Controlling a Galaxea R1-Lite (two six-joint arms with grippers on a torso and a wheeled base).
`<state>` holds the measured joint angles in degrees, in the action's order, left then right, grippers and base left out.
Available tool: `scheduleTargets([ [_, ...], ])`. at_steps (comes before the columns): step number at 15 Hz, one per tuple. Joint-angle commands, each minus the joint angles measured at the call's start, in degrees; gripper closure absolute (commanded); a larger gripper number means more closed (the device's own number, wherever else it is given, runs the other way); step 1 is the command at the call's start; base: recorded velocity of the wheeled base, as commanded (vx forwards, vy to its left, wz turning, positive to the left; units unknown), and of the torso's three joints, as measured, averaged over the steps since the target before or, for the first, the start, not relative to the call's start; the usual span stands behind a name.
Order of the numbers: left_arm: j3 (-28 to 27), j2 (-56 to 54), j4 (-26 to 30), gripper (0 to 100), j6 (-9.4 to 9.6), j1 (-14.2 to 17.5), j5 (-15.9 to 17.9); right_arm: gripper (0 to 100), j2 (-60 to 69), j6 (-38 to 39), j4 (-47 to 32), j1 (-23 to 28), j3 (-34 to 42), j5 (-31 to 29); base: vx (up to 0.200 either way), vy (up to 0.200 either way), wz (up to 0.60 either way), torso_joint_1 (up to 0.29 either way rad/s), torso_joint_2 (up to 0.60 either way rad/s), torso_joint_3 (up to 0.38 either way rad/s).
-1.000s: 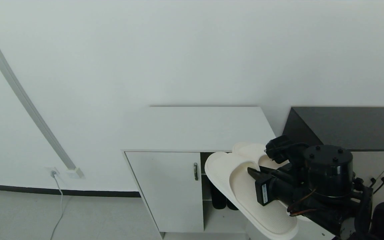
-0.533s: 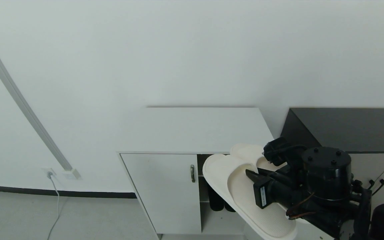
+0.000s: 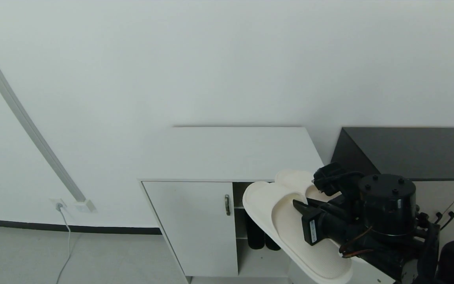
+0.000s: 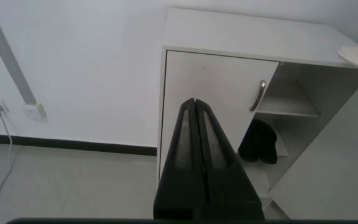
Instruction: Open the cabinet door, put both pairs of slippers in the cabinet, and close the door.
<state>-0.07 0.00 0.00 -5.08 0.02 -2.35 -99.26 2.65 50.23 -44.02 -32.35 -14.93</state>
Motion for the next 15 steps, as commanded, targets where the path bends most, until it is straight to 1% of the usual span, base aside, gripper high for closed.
scheduleTargets([
  [1, -0.01, 0.00, 0.00, 100, -0.01, 0.06, -0.02, 100, -0.32, -0.01, 0.05, -0.01, 0.19, 0.08, 0.000, 0.000, 0.00, 0.000, 0.00, 0.000],
  [2, -0.01, 0.00, 0.00, 100, -0.01, 0.06, -0.02, 100, -0.50, -0.01, 0.14, -0.01, 0.27, -0.01, 0.000, 0.000, 0.00, -0.061, 0.10, 0.080],
  [6, -0.01, 0.00, 0.00, 100, -0.01, -0.02, -0.02, 100, -0.68, -0.01, 1.19, -0.01, 0.71, 0.08, 0.000, 0.000, 0.00, -0.144, 0.33, 0.168],
  [12, -0.01, 0.00, 0.00, 100, -0.01, 0.06, -0.02, 100, -0.68, -0.10, 1.19, -0.10, 0.71, 0.08, 0.000, 0.000, 0.00, -0.163, 0.38, 0.211],
  [15, -0.01, 0.09, 0.00, 100, -0.01, -0.02, -0.02, 100, -0.68, -0.10, 1.19, -0.10, 0.71, 0.08, 0.000, 0.000, 0.00, -0.207, 0.47, 0.264],
])
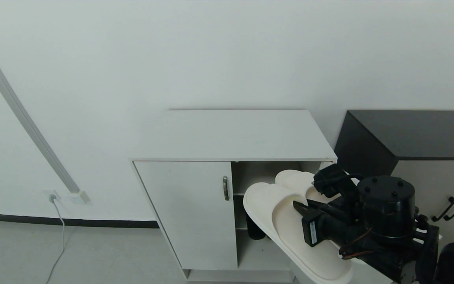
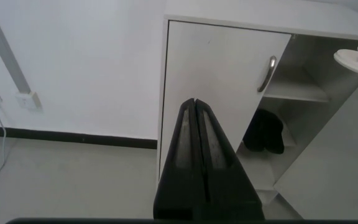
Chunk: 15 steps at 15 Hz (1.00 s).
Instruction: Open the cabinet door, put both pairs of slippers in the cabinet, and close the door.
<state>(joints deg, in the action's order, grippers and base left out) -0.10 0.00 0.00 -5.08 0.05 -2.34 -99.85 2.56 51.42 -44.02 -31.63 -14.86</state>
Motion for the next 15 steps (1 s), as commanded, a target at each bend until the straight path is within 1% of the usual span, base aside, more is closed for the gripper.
scheduleTargets([
  [1, 0.01, 0.00, 0.00, 100, -0.01, 0.04, -0.03, 100, -0.08, -0.01, 0.00, -0.01, -0.01, 0.01, 0.000, 0.000, 0.00, -0.232, 0.56, 0.320],
  [8, 0.01, 0.00, -0.09, 100, -0.01, 0.04, -0.03, 100, -0.17, -0.36, 0.08, -0.01, 0.08, 0.09, 0.000, 0.000, 0.00, -0.217, 0.54, 0.318],
  [15, 0.01, 0.00, -0.09, 100, -0.10, 0.04, -0.03, 100, -1.22, -0.36, 0.26, -0.10, 0.26, 0.09, 0.000, 0.000, 0.00, -0.179, 0.50, 0.320],
])
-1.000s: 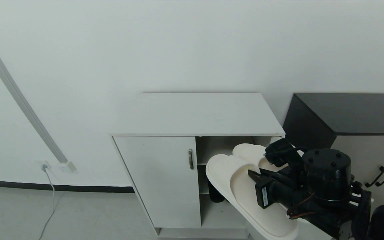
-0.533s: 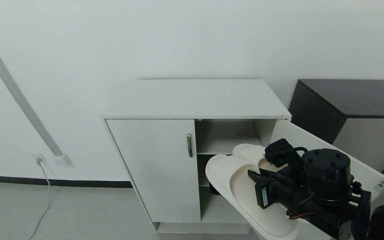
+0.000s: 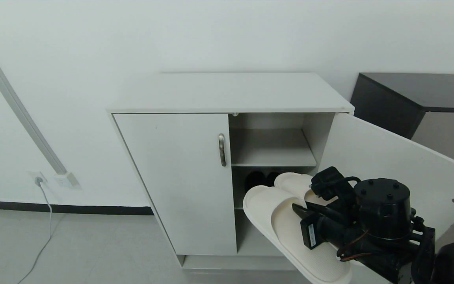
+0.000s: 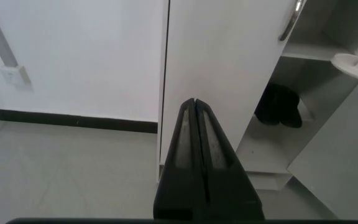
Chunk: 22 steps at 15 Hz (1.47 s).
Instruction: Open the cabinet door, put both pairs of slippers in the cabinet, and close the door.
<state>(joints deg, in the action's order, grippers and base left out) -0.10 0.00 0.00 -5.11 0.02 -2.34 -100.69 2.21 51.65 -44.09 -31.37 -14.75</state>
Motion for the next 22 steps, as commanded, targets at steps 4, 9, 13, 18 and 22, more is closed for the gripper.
scheduleTargets([
  [4, 0.01, 0.00, 0.00, 100, 0.01, -0.02, -0.03, 100, -1.70, 0.08, 1.61, 0.15, 0.25, 0.16, 0.000, 0.000, 0.00, -0.139, 0.47, 0.334],
  [9, 0.01, 0.00, 0.00, 100, 0.01, 0.06, -0.03, 100, -2.23, -0.10, 2.93, 0.06, 0.96, 0.16, 0.000, 0.000, 0.00, -0.099, 0.45, 0.356],
  [13, 0.01, 0.00, 0.00, 100, 0.01, -0.02, -0.03, 100, -2.49, -0.71, 3.10, -0.03, 1.31, 0.25, 0.000, 0.000, 0.00, -0.030, 0.43, 0.389],
  [18, 0.01, 0.00, 0.00, 100, 0.01, 0.06, 0.06, 100, -2.75, -0.71, 4.51, -0.03, 1.57, 0.34, 0.000, 0.000, 0.00, 0.000, 0.09, 0.085],
  [22, 0.01, 0.00, 0.00, 100, 0.01, 0.06, 0.06, 100, -3.28, -0.71, 4.51, -0.03, 1.75, 0.25, 0.000, 0.000, 0.00, 0.000, 0.00, 0.000],
])
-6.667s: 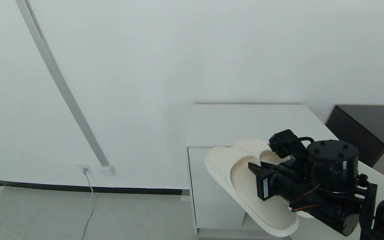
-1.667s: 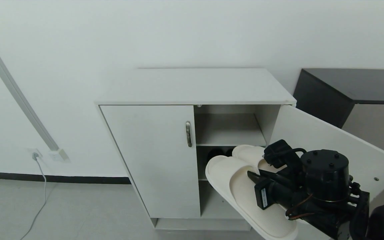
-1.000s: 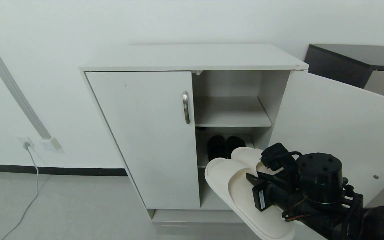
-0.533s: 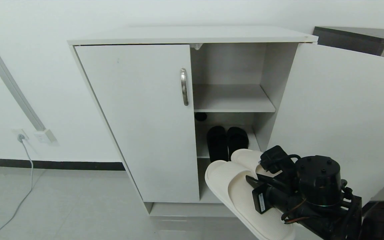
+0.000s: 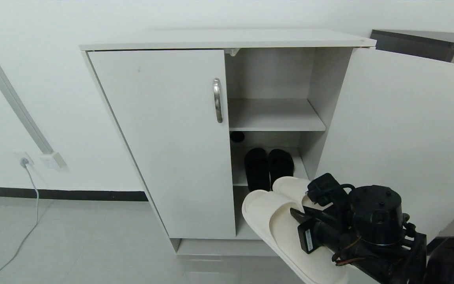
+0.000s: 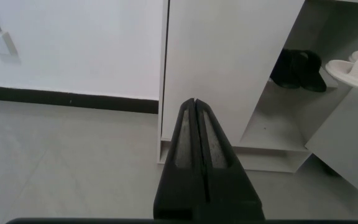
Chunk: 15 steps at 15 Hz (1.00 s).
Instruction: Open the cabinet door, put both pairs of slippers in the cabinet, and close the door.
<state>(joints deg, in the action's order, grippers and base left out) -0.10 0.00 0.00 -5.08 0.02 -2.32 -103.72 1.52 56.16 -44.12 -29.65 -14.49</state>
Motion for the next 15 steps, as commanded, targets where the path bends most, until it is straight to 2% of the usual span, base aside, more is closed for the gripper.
scheduleTargets([
  [1, 0.01, 0.00, 0.00, 100, -0.01, -0.02, 0.03, 100, -0.26, -0.03, 0.00, -0.09, 0.03, 0.08, 0.000, 0.000, 0.00, 0.000, 0.00, 0.000],
  [2, 0.01, 0.00, 0.00, 100, -0.01, -0.02, 0.03, 100, -0.26, -0.03, 0.00, -0.09, 0.12, -0.01, 0.000, 0.000, 0.00, 0.000, 0.00, 0.000],
  [4, 0.01, 0.00, 0.00, 100, -0.01, 0.06, 0.03, 100, -0.52, -0.03, 0.26, -0.09, 0.03, 0.08, 0.000, 0.000, -0.60, 0.000, 0.00, 0.007],
  [10, 0.01, 0.00, 0.00, 100, -0.01, 0.06, 0.03, 100, -4.21, -0.12, 6.59, -0.44, -0.76, -0.36, 0.000, 0.000, 0.00, 0.000, 0.00, 0.000],
  [12, 0.01, 0.00, 0.00, 100, -0.01, -0.02, 0.03, 100, -7.11, -0.03, 7.73, -0.53, -5.33, -4.93, 0.000, 0.000, 0.00, 0.000, 0.00, 0.000],
  [13, 0.01, 0.00, 0.00, 100, -0.01, 0.06, 0.03, 100, -9.75, 0.67, 6.50, -0.88, -9.90, -10.47, 0.000, 0.000, 0.00, 0.000, 0.00, 0.000],
  [15, 0.01, 0.00, 0.00, 100, -0.01, -0.02, 0.12, 100, -11.24, 2.87, 0.79, -1.32, -13.07, -14.69, 0.000, 0.000, 0.00, 0.000, 0.00, 0.000],
])
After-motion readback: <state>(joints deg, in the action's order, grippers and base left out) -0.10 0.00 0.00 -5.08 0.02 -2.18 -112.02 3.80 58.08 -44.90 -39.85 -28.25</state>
